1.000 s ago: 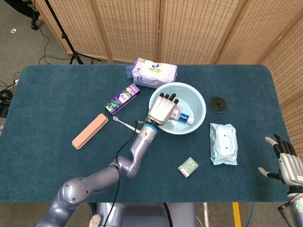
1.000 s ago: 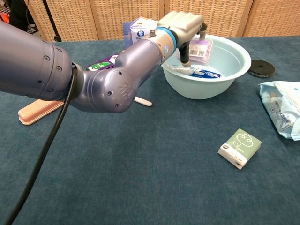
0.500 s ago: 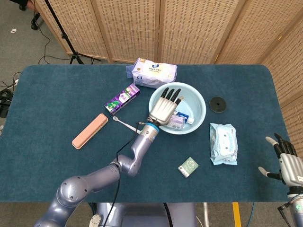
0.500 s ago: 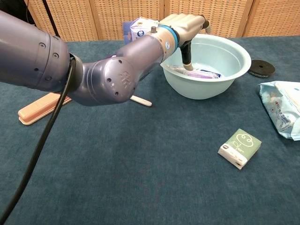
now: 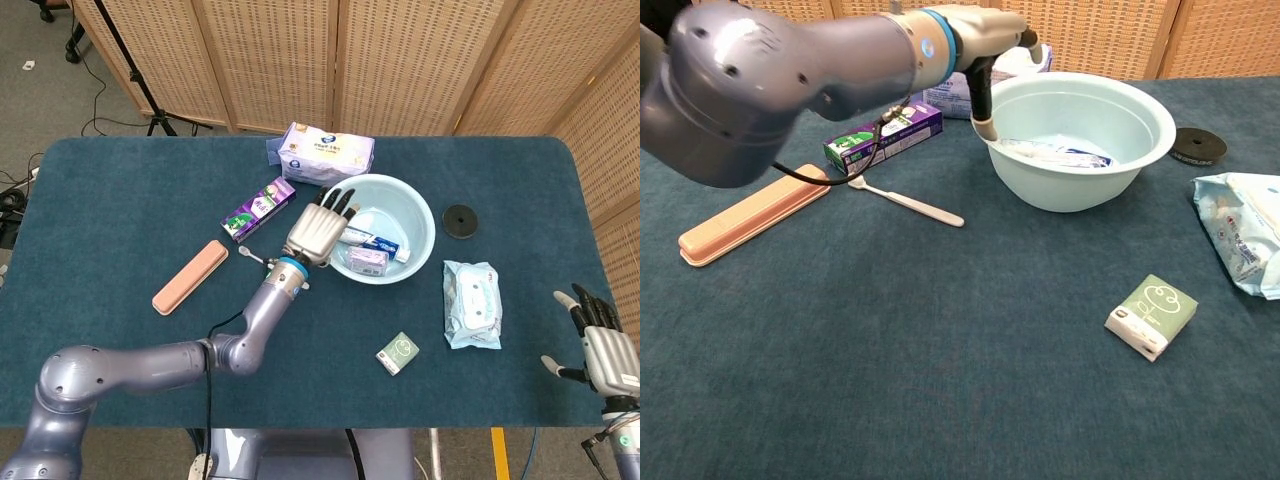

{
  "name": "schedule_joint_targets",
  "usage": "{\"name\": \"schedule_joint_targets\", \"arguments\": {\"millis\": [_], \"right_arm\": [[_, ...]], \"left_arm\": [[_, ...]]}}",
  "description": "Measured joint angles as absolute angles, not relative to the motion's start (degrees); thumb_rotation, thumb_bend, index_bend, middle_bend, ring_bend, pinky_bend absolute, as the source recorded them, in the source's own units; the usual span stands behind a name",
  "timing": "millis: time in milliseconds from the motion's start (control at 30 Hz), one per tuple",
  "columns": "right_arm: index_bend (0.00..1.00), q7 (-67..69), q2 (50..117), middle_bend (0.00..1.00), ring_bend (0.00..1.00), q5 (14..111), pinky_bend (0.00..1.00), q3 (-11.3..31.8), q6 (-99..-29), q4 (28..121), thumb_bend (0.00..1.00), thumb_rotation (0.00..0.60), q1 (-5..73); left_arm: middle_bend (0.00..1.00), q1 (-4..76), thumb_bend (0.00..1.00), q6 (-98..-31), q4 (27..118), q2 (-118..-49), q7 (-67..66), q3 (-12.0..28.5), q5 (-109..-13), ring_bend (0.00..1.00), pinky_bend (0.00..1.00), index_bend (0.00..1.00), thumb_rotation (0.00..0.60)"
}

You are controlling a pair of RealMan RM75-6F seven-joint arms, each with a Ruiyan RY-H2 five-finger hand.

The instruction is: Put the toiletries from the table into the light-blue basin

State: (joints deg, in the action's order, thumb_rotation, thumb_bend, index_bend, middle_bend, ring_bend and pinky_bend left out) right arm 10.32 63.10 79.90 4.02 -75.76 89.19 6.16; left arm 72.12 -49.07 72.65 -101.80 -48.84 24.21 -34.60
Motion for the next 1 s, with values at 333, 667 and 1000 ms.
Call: {"name": "schedule_joint_targets", "arguments": {"millis": [333,667,1000], "right_arm": [[0.12,7.7,63.7,0.00,0.00,80.2,0.00,3.9,-76.2,89.9,0.21,0.600,6.3],[0.12,6.5,64.2,0.00,0.00,80.8,0.00,3.5,-76.1,90.3,0.21,0.600,6.5],[0.12,6.5,64.4,0.00,0.00,80.9,0.00,3.4,-75.8,90.1,0.21,0.600,6.7]], "left_arm": [[0.00,65.8,0.16,-56.6,92.5,-84.6,-56.3,16.1,-24.9,0.00,0.00,0.46,0.600],[0.00,62.7,0.20,-57.7,90.2,-83.5,-52.5,11.1,-26.6,0.00,0.00,0.48,0.600],[0.00,62.5,0.25,-56.4,82.3,-90.4,-49.4,8.8,-30.9,0.00,0.00,0.49,0.600]]}}
